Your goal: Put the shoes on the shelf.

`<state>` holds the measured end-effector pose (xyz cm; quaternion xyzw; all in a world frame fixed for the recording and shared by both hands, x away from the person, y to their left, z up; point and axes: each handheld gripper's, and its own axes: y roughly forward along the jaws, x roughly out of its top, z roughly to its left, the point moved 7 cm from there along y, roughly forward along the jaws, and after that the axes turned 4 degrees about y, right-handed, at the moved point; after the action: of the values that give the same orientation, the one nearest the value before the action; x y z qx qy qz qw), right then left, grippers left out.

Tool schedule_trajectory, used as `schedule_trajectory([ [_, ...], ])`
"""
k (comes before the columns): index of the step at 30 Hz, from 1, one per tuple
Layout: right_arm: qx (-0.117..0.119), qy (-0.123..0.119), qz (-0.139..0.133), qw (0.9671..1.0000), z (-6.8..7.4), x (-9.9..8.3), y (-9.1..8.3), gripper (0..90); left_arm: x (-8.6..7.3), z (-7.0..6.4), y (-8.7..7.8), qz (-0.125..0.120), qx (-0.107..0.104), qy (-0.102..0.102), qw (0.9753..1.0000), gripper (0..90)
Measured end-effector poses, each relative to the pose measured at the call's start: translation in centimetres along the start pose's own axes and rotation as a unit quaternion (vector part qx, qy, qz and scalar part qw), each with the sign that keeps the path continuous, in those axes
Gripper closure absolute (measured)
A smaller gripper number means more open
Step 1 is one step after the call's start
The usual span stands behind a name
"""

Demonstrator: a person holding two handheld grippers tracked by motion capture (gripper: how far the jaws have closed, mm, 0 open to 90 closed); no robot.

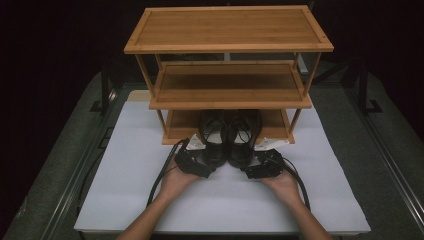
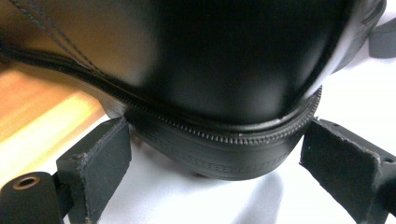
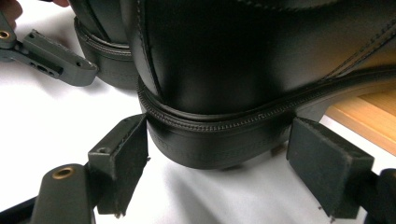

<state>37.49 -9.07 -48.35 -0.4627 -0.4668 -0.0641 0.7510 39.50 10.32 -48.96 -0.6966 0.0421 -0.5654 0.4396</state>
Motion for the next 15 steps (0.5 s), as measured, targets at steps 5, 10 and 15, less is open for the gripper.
schedule_trajectory([
  [5, 0.005, 0.007, 0.000, 1.0000, -0.1, 0.4, -0.2, 20.8, 0.5, 0.1, -0.3, -0.002, -0.002, -0.003, 1.0000, 8.6],
  [10, 0.011, 0.011, 0.000, 0.9999, -0.2, 1.0, -0.5, 20.9, 1.0, 0.4, -0.7, 0.000, -0.005, -0.001, 1.0000, 8.7],
  [15, 0.014, 0.014, 0.001, 0.9998, -0.4, 1.3, -0.4, 20.9, 1.3, 0.7, -0.7, 0.004, -0.009, -0.006, 0.9999, 8.7],
])
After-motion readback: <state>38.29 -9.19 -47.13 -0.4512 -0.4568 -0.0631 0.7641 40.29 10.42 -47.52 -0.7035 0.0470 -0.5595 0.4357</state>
